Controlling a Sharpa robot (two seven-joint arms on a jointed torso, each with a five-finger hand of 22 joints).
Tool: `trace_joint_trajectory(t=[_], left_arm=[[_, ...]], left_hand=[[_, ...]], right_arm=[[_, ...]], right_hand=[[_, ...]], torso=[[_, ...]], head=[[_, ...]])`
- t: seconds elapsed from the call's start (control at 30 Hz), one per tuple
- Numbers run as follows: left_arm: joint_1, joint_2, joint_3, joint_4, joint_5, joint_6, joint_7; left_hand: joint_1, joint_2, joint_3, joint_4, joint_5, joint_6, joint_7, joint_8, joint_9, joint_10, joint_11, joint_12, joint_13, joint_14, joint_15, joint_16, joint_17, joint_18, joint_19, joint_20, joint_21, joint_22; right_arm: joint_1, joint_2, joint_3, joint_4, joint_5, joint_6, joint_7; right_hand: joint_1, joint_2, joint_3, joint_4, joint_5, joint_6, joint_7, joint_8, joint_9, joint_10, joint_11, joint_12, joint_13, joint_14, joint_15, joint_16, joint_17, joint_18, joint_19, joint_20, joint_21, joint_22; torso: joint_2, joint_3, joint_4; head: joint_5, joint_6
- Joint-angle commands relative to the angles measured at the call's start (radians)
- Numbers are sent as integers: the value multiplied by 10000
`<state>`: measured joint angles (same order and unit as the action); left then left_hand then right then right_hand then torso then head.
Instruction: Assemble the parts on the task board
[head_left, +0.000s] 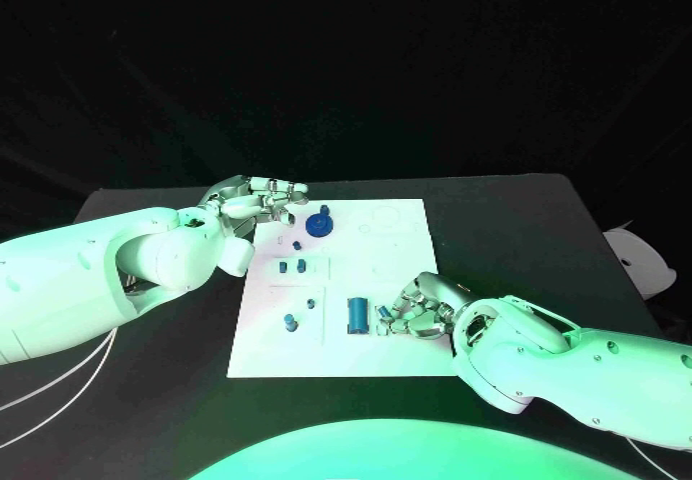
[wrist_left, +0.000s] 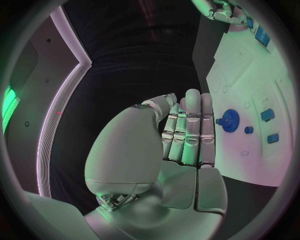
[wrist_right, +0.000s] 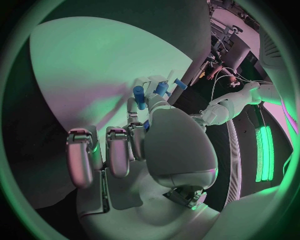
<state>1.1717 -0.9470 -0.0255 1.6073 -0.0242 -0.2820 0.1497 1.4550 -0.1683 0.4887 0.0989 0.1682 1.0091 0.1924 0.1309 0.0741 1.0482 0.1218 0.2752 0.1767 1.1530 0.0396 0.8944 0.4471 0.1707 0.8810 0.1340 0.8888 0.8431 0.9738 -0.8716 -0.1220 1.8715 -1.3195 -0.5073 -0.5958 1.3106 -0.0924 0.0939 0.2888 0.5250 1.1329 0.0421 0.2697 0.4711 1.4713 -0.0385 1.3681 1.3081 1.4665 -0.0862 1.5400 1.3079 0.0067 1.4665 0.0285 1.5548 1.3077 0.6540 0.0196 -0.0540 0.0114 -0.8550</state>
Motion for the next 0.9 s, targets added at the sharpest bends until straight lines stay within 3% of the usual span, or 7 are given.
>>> trace_joint_trajectory(t=[0.03, 0.63, 0.9], left_arm=[[6, 22, 6, 22, 25, 182, 24], [7, 25, 7, 15, 25, 209, -8], [7, 29, 7, 8, 25, 220, -20]], left_hand=[[-28, 45, 37, 32, 20, -64, -14, 33, 3, -84, -19, 69, 13, -85, 14, -8, -14, 135, 3, 38, -35, -16], [-28, 45, 37, 32, 20, -64, -14, 33, 3, -84, -19, 69, 13, -85, 14, -8, -14, 135, 3, 38, -35, -16], [-28, 45, 37, 32, 20, -64, -14, 33, 3, -84, -19, 69, 13, -85, 14, -8, -14, 135, 3, 38, -35, -16]], right_arm=[[-11, 59, 0, -1, 314, 107, 8], [-12, 167, 0, -111, 323, 110, 8], [-11, 193, 1, -155, 236, 158, 5]], right_hand=[[-121, 11, -83, 6, 38, 137, -73, 36, 3, 188, 34, 58, 1324, 936, -54, 40, 2155, -46, 1002, -58, 71, 2604], [-1059, 101, -505, 22, 192, 184, -75, 82, 58, 229, 35, 123, 1386, 937, -55, 43, 2163, -45, 1000, -64, 67, 2603], [-1440, 134, -926, 10, -477, 186, -72, 99, 87, 235, 41, 131, 1406, 933, -49, 32, 2144, -39, 987, -59, 40, 2595]], torso=[[0, 6, -11], [-3, -1, -7], [0, 5, -11]], head=[[81, -13], [34, -23], [32, -33]])
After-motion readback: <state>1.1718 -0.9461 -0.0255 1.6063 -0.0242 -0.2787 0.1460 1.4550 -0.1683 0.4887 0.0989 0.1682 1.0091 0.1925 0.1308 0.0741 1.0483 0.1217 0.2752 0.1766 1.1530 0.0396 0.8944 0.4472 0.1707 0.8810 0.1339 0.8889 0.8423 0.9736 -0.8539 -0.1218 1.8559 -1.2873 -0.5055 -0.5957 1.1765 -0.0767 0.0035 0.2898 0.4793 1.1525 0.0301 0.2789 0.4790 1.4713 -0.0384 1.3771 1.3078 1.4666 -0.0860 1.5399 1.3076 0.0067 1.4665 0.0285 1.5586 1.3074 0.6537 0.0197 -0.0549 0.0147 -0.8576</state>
